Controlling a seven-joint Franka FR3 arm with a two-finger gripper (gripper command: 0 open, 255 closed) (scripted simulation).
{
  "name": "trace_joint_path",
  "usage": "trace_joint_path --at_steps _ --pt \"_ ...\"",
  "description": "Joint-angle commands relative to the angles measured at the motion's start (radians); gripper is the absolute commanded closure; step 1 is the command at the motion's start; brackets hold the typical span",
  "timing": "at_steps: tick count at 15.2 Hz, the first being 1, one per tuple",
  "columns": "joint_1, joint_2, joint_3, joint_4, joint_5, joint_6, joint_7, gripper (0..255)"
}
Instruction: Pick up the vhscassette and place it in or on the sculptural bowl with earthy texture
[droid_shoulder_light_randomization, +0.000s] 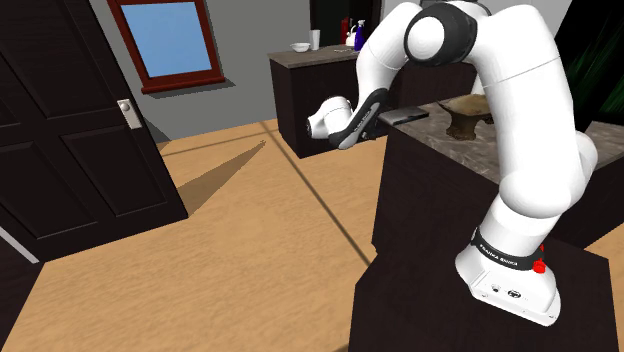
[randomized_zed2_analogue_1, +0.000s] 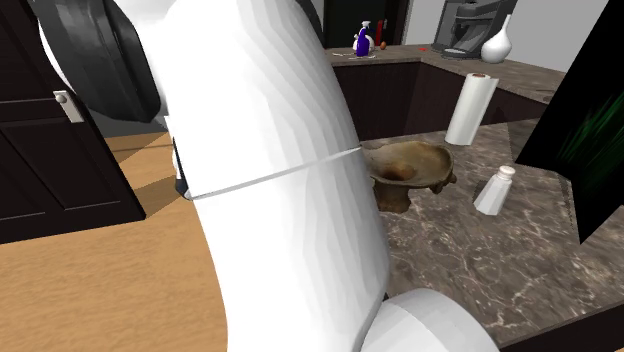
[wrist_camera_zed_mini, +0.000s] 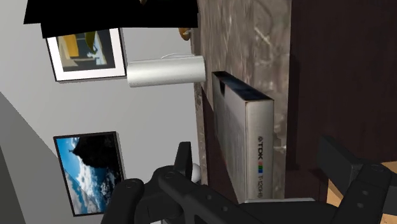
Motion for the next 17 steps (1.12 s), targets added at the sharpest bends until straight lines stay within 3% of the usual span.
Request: trace_joint_path --at_steps 1,6,14,15,17 --pt "-0.01 0.004 -0.011 -0.007 -0.016 0.01 0.008 0" --pt "-0.036 -0.01 -0.028 -0.038 -0.041 0.047 0.014 0" --pt "-0.036 -0.01 -0.028 -0.038 -0.041 0.047 0.014 0" --pt "-0.036 -0.01 -0.028 -0.038 -0.041 0.047 0.014 255" --pt "-0.036 -0.01 -0.028 -0.038 -0.041 0.047 0.014 255"
